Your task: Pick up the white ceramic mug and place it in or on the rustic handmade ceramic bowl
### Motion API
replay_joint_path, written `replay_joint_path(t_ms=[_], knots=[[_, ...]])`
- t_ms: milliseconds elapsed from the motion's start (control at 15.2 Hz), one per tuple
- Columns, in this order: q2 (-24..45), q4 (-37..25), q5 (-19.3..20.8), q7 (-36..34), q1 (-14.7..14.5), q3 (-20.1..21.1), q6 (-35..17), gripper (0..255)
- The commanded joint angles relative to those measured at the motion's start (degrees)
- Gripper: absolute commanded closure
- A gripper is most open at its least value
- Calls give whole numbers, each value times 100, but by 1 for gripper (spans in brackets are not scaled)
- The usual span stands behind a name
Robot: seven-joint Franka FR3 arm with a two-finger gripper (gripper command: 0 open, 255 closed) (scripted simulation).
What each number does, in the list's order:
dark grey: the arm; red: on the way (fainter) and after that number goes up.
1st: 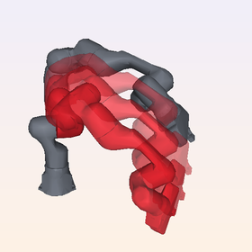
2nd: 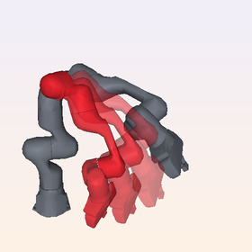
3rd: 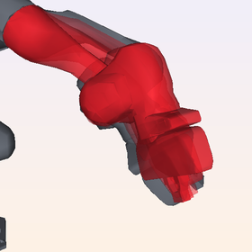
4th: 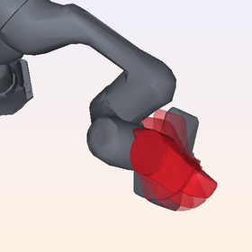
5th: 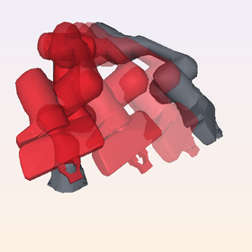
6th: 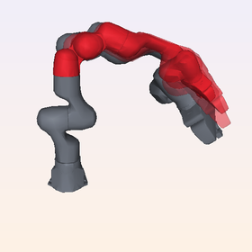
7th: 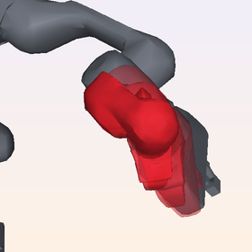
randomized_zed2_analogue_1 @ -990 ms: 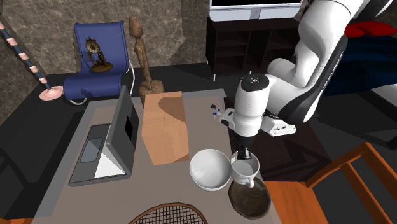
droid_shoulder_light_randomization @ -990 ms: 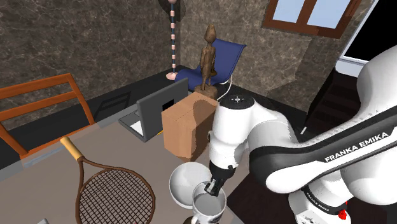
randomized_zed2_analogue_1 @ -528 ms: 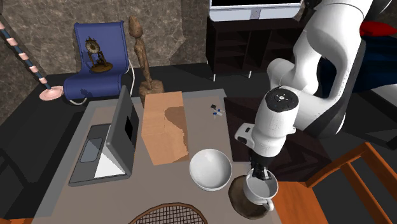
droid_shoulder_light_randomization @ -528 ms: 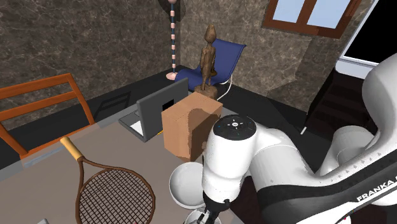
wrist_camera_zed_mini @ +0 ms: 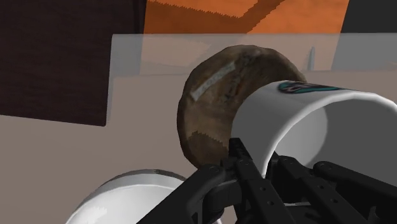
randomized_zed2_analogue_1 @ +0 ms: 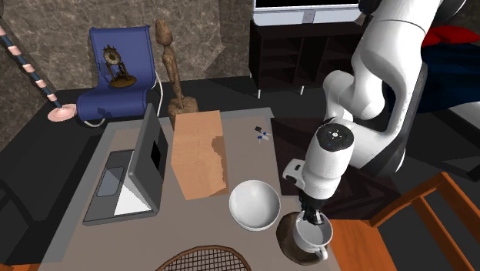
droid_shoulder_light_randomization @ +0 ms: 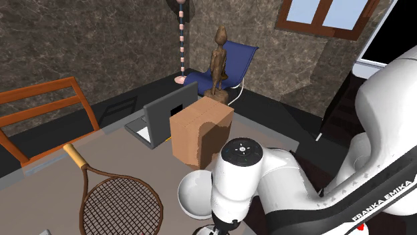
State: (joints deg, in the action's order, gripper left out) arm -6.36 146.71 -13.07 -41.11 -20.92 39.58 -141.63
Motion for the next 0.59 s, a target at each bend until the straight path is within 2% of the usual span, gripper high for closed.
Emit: replay_joint_path(t_ms=[0,396,528], knots=[[171,47,120,-84,27,34,-201,255],[760,135,670,-457,94,57,-782,255],[759,136,669,-456,89,52,-782,255]])
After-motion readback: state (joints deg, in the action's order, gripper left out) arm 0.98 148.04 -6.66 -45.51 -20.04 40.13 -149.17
